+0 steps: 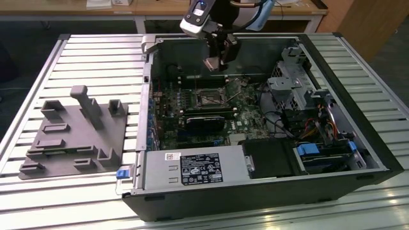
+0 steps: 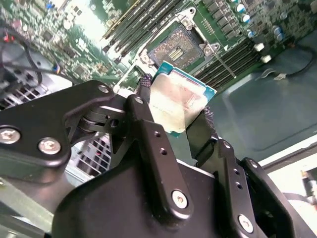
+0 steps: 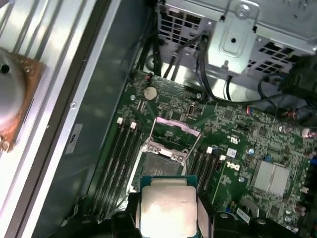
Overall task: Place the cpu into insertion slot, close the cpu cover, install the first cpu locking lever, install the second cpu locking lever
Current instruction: 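Place the cpu into insertion slot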
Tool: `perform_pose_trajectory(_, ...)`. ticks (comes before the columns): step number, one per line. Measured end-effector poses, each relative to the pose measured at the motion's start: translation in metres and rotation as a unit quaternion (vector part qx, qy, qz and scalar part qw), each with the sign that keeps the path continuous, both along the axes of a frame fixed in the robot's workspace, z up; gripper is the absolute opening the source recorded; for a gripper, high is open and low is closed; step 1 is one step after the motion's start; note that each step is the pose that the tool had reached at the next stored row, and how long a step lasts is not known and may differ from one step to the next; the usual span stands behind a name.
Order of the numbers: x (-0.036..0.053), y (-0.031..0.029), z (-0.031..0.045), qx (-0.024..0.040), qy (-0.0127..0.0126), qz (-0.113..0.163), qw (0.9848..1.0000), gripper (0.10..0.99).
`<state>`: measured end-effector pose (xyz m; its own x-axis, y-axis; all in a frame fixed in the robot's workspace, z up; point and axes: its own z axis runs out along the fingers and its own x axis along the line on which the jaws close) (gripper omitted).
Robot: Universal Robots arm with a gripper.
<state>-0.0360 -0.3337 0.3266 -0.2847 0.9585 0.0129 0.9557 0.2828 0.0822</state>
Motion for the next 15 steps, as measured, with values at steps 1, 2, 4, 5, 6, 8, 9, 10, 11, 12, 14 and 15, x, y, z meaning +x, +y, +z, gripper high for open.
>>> perform_pose_trajectory(1,0.0000,0.0000,-0.0009,0.0001,0.0000,-0.009,1.0000,0.541)
perform_pose_trajectory(2,0.0000,0.0000,-0.0019,0.0001,0.0000,-0.018,0.9998,0.541)
perform_pose_trajectory(4,0.0000,0.0000,-0.0037,0.0000,0.0000,-0.037,0.9993,0.541)
perform_pose_trajectory(5,0.0000,0.0000,-0.0046,0.0001,0.0000,-0.046,0.9990,0.541)
perform_pose_trajectory(6,0.0000,0.0000,-0.0055,0.0001,0.0000,-0.055,0.9985,0.541)
perform_pose_trajectory(8,0.0000,0.0000,-0.0073,0.0000,0.0000,-0.073,0.9973,0.541)
perform_pose_trajectory(9,0.0000,0.0000,-0.0082,0.0000,0.0000,-0.082,0.9967,0.541)
perform_pose_trajectory(10,0.0000,0.0000,-0.0092,0.0000,0.0000,-0.091,0.9958,0.541)
perform_pose_trajectory(11,0.0000,0.0000,-0.0100,0.0000,0.0000,-0.100,0.9949,0.541)
perform_pose_trajectory(12,0.0000,0.0000,-0.0110,0.0000,0.0000,-0.109,0.9940,0.541)
perform_pose_trajectory(14,0.0000,0.0000,-0.0130,0.0000,0.0000,-0.127,0.9919,0.541)
perform_pose_trajectory(15,0.0000,0.0000,-0.0141,0.0001,0.0000,-0.136,0.9907,0.541)
